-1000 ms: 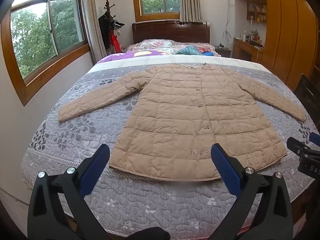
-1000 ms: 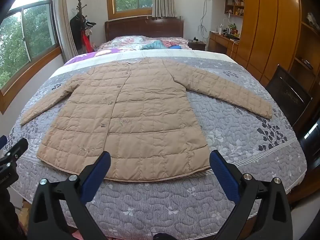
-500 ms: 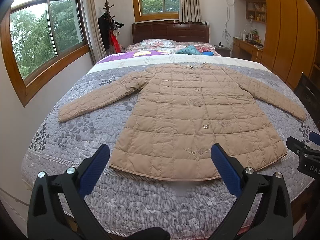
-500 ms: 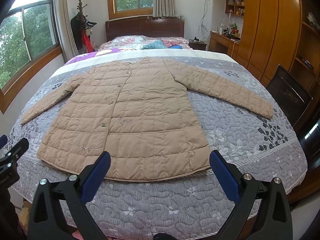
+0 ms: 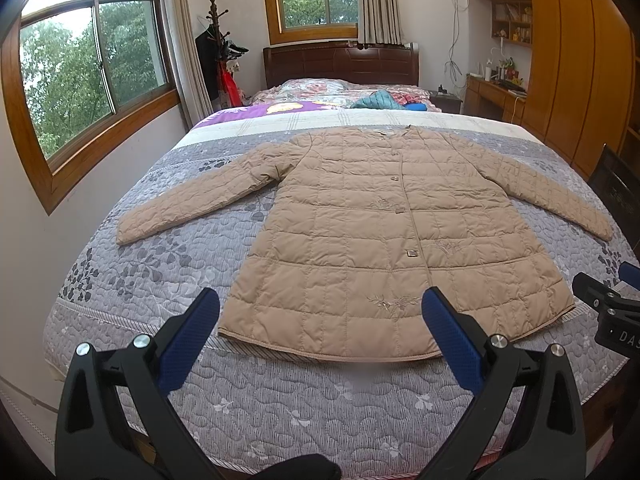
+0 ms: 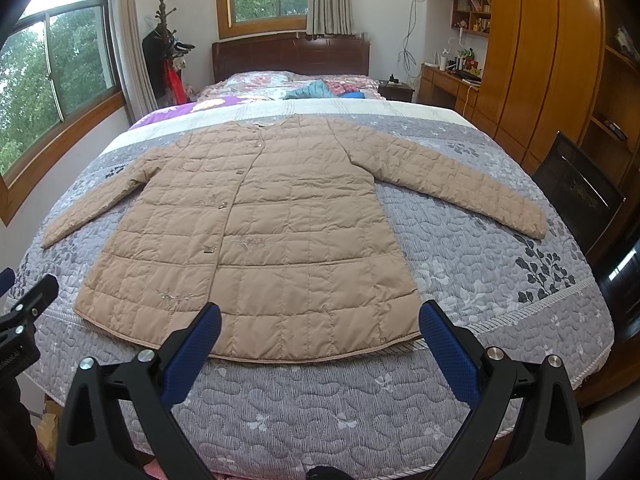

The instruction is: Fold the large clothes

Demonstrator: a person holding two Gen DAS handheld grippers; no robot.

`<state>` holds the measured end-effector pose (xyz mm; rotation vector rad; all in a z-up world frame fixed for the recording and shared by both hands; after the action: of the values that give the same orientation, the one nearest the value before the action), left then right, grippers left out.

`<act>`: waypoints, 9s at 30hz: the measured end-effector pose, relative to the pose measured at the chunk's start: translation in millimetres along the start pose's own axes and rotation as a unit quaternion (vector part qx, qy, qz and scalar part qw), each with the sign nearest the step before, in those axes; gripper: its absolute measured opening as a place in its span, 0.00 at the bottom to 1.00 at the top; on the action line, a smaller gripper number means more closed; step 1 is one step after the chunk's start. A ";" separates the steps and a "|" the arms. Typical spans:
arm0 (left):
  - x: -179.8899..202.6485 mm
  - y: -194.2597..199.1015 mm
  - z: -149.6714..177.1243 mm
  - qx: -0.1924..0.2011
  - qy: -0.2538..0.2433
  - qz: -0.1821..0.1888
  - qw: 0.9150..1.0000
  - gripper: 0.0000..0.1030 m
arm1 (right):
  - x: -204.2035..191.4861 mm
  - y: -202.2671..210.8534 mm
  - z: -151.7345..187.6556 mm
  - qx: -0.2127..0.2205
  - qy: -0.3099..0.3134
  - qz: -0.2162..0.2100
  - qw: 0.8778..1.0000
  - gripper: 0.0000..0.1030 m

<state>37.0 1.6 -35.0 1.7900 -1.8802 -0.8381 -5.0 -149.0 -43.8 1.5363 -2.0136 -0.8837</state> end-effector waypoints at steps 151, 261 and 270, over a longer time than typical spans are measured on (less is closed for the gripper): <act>175.4 -337.9 -166.9 -0.174 -0.017 0.232 0.957 0.52 | 137.8 -275.8 -234.7 -0.078 -0.100 -0.214 0.969 0.33; -365.5 -278.5 -6.1 -0.107 0.438 -0.048 0.891 0.55 | 59.3 -301.4 -182.5 -0.132 -0.015 -0.156 0.979 0.46; -400.9 -304.2 -13.4 -0.072 0.493 -0.039 0.866 0.50 | 52.5 -312.2 -183.1 -0.138 -0.005 -0.135 0.981 0.47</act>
<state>308.3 398.3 -185.1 1.6981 -1.0350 -0.0001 316.0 -292.6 -144.4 1.6668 -1.6283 -1.2214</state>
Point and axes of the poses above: each gripper's, at about its wrist camera, not at the fingertips, and y roughly against the way its jaws point, x to its right, z to its underside, the point moved 5 cm from there along -y, roughly the way its jaws point, and after that the axes turned 2 degrees about -y, right-handed, at the moved point
